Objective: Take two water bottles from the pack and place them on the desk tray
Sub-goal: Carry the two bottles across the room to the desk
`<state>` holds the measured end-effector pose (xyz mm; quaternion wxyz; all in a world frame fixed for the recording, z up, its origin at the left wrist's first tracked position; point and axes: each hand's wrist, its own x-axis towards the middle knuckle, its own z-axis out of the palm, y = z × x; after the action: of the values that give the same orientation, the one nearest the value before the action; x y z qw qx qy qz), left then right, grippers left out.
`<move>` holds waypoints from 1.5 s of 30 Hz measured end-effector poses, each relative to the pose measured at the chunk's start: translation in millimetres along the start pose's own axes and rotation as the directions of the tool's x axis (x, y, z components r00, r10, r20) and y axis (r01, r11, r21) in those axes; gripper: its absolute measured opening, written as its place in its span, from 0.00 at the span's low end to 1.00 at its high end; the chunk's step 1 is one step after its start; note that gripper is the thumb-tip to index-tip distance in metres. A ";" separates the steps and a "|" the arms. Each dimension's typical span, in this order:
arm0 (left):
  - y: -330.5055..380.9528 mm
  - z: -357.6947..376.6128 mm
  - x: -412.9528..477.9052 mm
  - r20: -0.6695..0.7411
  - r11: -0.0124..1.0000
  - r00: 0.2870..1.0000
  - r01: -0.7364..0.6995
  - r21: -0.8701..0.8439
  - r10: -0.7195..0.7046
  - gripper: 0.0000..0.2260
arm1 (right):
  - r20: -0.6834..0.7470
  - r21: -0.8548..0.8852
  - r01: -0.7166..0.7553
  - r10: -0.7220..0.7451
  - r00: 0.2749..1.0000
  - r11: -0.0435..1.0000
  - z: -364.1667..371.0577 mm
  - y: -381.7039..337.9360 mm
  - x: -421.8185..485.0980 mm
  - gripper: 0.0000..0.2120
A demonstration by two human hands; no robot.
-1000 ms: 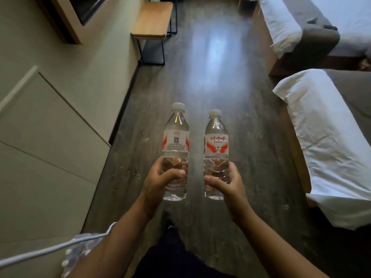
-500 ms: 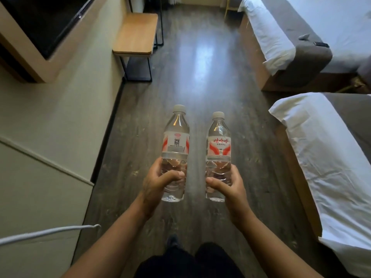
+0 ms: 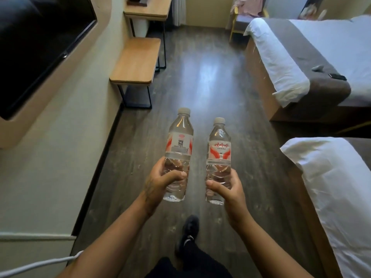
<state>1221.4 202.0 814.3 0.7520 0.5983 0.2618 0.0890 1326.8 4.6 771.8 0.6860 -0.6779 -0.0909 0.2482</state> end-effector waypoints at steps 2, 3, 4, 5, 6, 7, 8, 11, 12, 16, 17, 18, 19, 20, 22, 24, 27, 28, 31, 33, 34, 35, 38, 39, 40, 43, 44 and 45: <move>20.3 7.3 50.4 -0.009 1.000 1.000 0.006 0.012 -0.005 0.30 | 0.019 -0.007 -0.014 0.014 1.000 1.000 -1.5 -16.8 55.0 0.35; 31.1 10.4 75.8 -0.017 1.000 1.000 0.001 0.009 -0.001 0.30 | 0.026 -0.009 -0.015 0.016 1.000 1.000 -2.3 -25.2 82.8 0.35; 41.1 12.8 100.5 -0.032 1.000 0.999 -0.005 0.004 0.005 0.31 | 0.028 -0.008 -0.018 0.018 0.999 1.000 -2.9 -33.5 110.3 0.35; 50.3 14.2 124.0 -0.049 1.000 0.999 -0.013 -0.002 0.013 0.31 | 0.023 -0.003 -0.018 0.018 1.000 1.000 -3.4 -42.0 136.6 0.36; 58.9 15.2 146.6 -0.057 1.000 0.998 -0.021 -0.008 0.020 0.31 | 0.020 0.006 -0.014 0.014 1.000 1.000 -3.7 -50.4 162.4 0.36; 67.0 15.6 168.6 -0.055 1.000 0.998 -0.024 -0.016 0.023 0.31 | 0.022 0.011 -0.010 0.010 1.000 1.000 -4.2 -58.5 187.4 0.37; 74.7 15.5 190.6 -0.051 0.999 0.998 -0.023 -0.024 0.022 0.32 | 0.028 0.012 -0.006 0.005 1.000 1.000 -3.6 -66.6 211.8 0.38; 94.2 13.3 260.1 -0.056 0.998 0.998 -0.008 -0.065 0.005 0.31 | 0.021 0.018 0.013 -0.013 1.000 1.000 -0.2 -87.9 282.4 0.40; 99.6 12.2 284.9 -0.054 0.997 0.999 0.000 -0.083 -0.005 0.31 | 0.017 0.022 0.019 -0.019 1.000 1.000 1.6 -93.3 307.0 0.41; 120.4 6.0 389.7 -0.027 0.990 0.999 0.027 -0.137 -0.031 0.26 | 0.011 0.014 0.035 -0.035 0.999 0.999 14.3 -111.5 410.9 0.40; 127.2 3.7 417.1 -0.026 0.989 0.999 0.026 -0.144 -0.030 0.26 | 0.008 0.008 0.038 -0.038 0.999 0.999 18.5 -116.2 438.2 0.40; 134.2 1.0 444.5 -0.027 0.989 0.999 0.024 -0.149 -0.028 0.26 | 0.002 0.004 0.041 -0.041 0.999 0.999 23.2 -121.5 464.8 0.40; 141.5 -2.2 472.0 -0.025 0.988 0.999 0.022 -0.151 -0.026 0.27 | -0.003 -0.001 0.042 -0.042 0.999 0.999 28.1 -126.6 491.0 0.40; 149.4 -5.6 499.8 -0.018 0.989 1.000 0.021 -0.149 -0.024 0.27 | -0.007 -0.005 0.041 -0.041 0.999 0.999 33.0 -131.5 517.3 0.40; 166.9 -12.2 553.9 0.004 0.990 1.000 0.018 -0.143 -0.017 0.28 | -0.022 0.000 0.030 -0.030 0.999 1.000 42.5 -142.3 568.7 0.39; 185.3 -18.9 603.8 0.013 0.991 1.000 0.019 -0.130 -0.017 0.30 | -0.041 0.007 0.024 -0.024 0.999 1.000 51.8 -154.2 617.6 0.38; 217.5 -26.0 674.5 0.030 0.992 0.999 0.032 -0.120 -0.028 0.31 | -0.061 0.004 0.022 -0.021 0.998 1.000 63.4 -170.6 686.3 0.36; 228.7 -27.4 697.2 0.036 0.993 0.999 0.031 -0.115 -0.027 0.31 | -0.063 0.011 0.024 -0.023 0.998 1.000 66.5 -175.7 709.1 0.36; 255.6 -27.9 764.8 0.038 0.995 0.998 0.044 -0.085 -0.041 0.30 | -0.072 0.026 0.008 -0.006 0.997 1.000 72.0 -188.8 777.5 0.38; 272.5 -27.1 810.8 0.023 0.997 0.999 0.035 -0.067 -0.034 0.31 | -0.063 0.033 0.007 -0.005 0.998 0.999 75.1 -196.8 825.9 0.38; 280.1 -25.8 835.8 0.013 0.998 1.000 0.024 -0.050 -0.024 0.30 | -0.061 0.035 0.004 -0.002 0.998 0.999 75.7 -200.4 851.9 0.38; 286.4 -24.1 861.5 0.004 1.000 1.000 0.008 -0.029 -0.008 0.29 | -0.056 0.033 0.003 -0.001 0.998 0.999 75.5 -203.9 878.7 0.38; 302.5 -17.8 942.7 -0.023 1.000 1.000 -0.012 0.002 0.012 0.27 | -0.029 0.014 0.008 -0.007 1.000 1.000 71.3 -216.6 963.9 0.38; 308.6 -15.2 971.0 -0.032 1.000 0.999 -0.007 -0.004 0.007 0.28 | -0.022 0.004 0.011 -0.011 1.000 1.000 69.2 -221.8 993.8 0.37; 314.9 -12.4 999.9 -0.041 1.000 0.999 -0.003 -0.012 0.002 0.28 | -0.015 -0.005 0.017 -0.017 1.000 1.000 66.8 -226.9 1024.6 0.35; 336.8 -2.9 1078.4 -0.057 0.999 0.998 0.021 -0.027 -0.022 0.24 | 0.014 -0.001 0.004 -0.004 1.000 1.000 59.7 -246.7 1111.0 0.34; 344.6 -0.2 1103.6 -0.067 0.999 0.997 0.027 -0.036 -0.029 0.22 | 0.021 0.000 -0.001 0.001 1.000 1.000 57.4 -254.5 1139.0 0.35; 352.6 2.2 1125.5 -0.075 0.998 0.997 0.033 -0.045 -0.036 0.20 | 0.022 0.003 -0.004 0.004 1.000 1.000 55.9 -262.6 1164.1 0.35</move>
<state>2239.2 798.0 825.1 0.7560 0.5733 0.2982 0.1042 2359.5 605.1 784.7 0.6854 -0.6743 -0.0966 0.2573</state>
